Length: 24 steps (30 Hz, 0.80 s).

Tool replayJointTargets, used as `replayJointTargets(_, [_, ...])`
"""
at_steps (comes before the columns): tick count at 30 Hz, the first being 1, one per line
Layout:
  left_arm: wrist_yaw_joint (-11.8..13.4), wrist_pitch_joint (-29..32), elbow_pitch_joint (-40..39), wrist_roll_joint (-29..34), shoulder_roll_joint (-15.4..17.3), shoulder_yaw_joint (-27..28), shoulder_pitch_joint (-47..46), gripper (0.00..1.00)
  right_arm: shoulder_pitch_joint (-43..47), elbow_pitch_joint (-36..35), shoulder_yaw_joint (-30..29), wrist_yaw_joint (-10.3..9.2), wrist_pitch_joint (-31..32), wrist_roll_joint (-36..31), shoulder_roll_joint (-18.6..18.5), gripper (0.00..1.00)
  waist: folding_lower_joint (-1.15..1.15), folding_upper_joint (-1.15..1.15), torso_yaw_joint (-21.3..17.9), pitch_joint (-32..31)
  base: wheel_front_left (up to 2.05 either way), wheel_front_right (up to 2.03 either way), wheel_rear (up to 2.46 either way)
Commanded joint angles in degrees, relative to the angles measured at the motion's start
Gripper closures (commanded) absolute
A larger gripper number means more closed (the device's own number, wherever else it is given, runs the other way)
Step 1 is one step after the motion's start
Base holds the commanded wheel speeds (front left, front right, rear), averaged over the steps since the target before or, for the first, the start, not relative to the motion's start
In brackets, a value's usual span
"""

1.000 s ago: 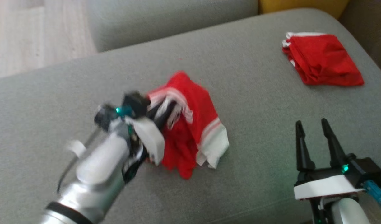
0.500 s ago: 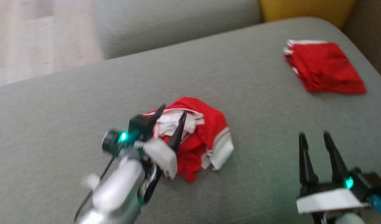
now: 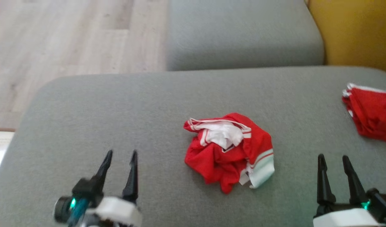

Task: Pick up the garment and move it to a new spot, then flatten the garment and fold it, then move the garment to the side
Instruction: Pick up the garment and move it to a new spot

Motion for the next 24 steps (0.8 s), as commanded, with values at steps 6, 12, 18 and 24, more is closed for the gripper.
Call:
replayJointTargets(6, [-0.8, -0.7, -7.8, 5.9, -2.8, 7.1, 3.7, 0.0, 0.2, -1.4, 1.5, 0.39, -0.4, -0.8, -0.3, 0.0, 0.0, 0.0, 1.9, -1.6, 0.0, 0.0, 0.0])
replayJointTargets(12, [-3.5, -0.7, -10.4, 9.6, -5.2, 10.4, 6.2, 0.0, 1.1, -0.8, 2.3, 0.39, -0.4, -1.0, -0.3, 0.0, 0.0, 0.0, 2.0, -2.2, 0.0, 0.0, 0.0])
replayJointTargets(18, [-5.3, -0.7, -9.6, 10.8, -5.9, 12.2, 6.3, 0.0, 1.6, -0.1, 4.0, 0.39, -0.4, -1.3, -0.3, 0.0, 0.0, 0.0, 1.6, -2.8, 0.0, 0.0, 0.0])
replayJointTargets(24, [-6.2, -0.7, -9.3, 11.5, -6.2, 13.1, 6.6, 0.0, 1.8, 0.0, 4.7, 0.39, -0.4, -1.4, -0.3, 0.0, 0.0, 0.0, 1.3, -3.1, 0.0, 0.0, 0.0])
